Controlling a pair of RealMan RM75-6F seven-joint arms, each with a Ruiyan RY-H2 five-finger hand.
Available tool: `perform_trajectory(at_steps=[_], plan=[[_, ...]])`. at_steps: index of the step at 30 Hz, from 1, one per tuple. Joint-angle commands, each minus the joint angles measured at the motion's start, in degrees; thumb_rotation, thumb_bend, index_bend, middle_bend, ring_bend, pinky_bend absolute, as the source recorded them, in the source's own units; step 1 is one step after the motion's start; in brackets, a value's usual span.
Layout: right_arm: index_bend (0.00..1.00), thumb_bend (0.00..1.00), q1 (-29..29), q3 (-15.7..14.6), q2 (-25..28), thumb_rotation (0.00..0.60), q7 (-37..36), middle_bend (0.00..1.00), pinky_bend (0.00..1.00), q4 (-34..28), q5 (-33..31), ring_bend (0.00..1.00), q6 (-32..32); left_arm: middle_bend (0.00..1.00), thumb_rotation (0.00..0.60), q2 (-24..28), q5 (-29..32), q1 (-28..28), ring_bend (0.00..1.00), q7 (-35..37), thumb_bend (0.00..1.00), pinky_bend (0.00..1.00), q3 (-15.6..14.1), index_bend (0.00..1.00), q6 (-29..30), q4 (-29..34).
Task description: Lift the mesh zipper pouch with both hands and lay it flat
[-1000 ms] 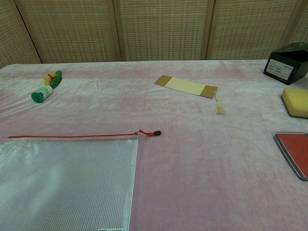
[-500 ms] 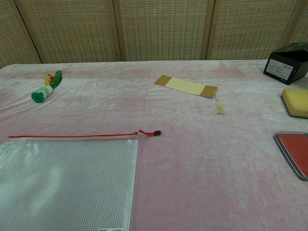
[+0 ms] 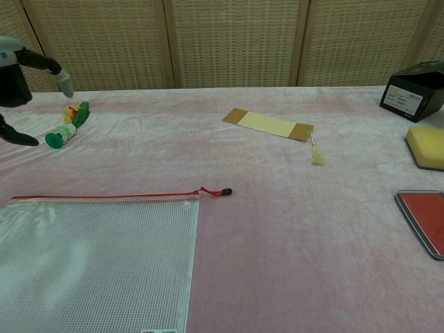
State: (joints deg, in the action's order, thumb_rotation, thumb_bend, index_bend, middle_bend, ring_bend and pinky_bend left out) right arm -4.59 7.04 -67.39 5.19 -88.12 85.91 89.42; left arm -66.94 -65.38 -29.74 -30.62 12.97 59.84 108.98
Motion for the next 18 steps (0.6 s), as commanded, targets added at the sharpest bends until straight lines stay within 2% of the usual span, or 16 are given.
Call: perform_trajectory(at_steps=[1, 4, 9, 15, 18], plan=[[0.03, 0.0, -0.2, 0.23, -0.2, 0.6, 0.75, 0.0, 0.0, 0.05, -0.52, 0.0, -0.38, 0.96, 0.6, -8.48, 16.27, -12.47, 0.9, -10.99, 0.06, 1.0, 3.82, 0.39, -7.22, -1.63], [0.03, 0.0, -0.34, 0.48, -0.3, 0.6, 1.75, 0.0, 0.0, -0.06, -1.07, 0.0, -0.6, 0.96, 0.6, -13.69, 20.43, -17.31, 0.91, -13.08, 0.16, 1.0, 3.94, 0.47, -8.44, -6.78], [0.03, 0.0, -0.64, 0.81, -0.36, 0.6, 2.45, 0.0, 0.0, 0.05, -2.47, 0.0, -1.68, 0.96, 0.6, -21.69, 29.2, -24.57, 0.91, -16.1, 0.23, 1.0, 3.3, 0.49, -10.08, -15.2], [0.03, 0.0, -0.97, 1.44, -0.22, 0.6, 1.91, 0.0, 0.0, 0.7, -3.98, 0.0, -2.63, 0.96, 0.6, -27.75, 37.45, -31.55, 0.91, -20.04, 0.24, 1.0, 2.38, 0.5, -9.93, -21.43], [0.03, 0.0, -1.05, 1.85, -0.1, 0.6, 1.09, 0.0, 0.0, 1.43, -5.07, 0.0, -3.18, 0.96, 0.6, -32.73, 41.78, -35.03, 0.91, -21.09, 0.26, 1.0, 1.99, 0.48, -10.95, -27.31]])
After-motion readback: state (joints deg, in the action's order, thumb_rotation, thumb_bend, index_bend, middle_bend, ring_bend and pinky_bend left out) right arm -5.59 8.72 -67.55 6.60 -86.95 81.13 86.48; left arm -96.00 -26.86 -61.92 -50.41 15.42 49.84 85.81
